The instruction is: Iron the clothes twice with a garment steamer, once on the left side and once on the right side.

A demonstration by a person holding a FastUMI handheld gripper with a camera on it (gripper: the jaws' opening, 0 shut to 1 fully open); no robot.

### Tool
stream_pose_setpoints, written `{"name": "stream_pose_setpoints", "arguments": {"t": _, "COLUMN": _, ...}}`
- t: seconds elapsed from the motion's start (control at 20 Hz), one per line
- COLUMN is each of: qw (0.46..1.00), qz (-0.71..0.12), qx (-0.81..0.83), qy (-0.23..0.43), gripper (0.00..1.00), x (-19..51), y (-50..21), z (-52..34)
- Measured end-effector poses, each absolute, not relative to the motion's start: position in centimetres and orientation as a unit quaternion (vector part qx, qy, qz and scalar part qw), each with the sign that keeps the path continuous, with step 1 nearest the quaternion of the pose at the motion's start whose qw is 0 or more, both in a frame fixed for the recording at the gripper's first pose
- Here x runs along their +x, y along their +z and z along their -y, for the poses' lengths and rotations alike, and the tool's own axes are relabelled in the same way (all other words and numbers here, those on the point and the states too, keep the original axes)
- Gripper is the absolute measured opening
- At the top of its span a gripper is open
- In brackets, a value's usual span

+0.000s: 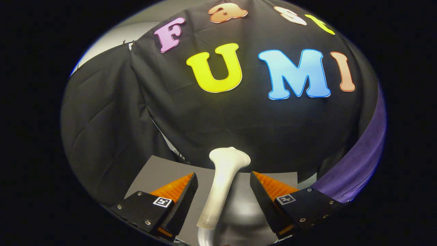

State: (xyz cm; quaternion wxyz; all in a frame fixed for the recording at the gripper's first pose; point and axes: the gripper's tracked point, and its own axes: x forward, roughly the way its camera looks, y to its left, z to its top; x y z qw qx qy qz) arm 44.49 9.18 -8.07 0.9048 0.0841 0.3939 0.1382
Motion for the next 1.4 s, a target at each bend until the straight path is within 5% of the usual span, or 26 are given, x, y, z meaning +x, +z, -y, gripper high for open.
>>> {"name": "stream_pose_setpoints", "arguments": {"t": 0.55, "qw": 0.852, "qz": -0.481, "qx": 0.147, "qy": 0.148, "gripper": 0.88, "x": 45.5, "y": -14.9, "z": -11.1}}
{"name": "stream_pose_setpoints", "arguments": {"t": 0.85, "qw": 0.83, "qz": -0.49, "qx": 0.223, "qy": 0.147, "gripper": 0.69, "x": 45.8, "y": -16.0, "z": -11.9}}
{"name": "stream_pose_setpoints", "arguments": {"t": 1.0, "qw": 0.828, "qz": -0.486, "qx": 0.238, "qy": 0.147, "gripper": 0.47, "x": 45.1, "y": -15.5, "z": -11.9}}
{"name": "stream_pose_setpoints", "arguments": {"t": 1.4, "qw": 0.865, "qz": -0.415, "qx": 0.224, "qy": 0.173, "gripper": 0.41, "x": 40.7, "y": -10.4, "z": -11.3}}
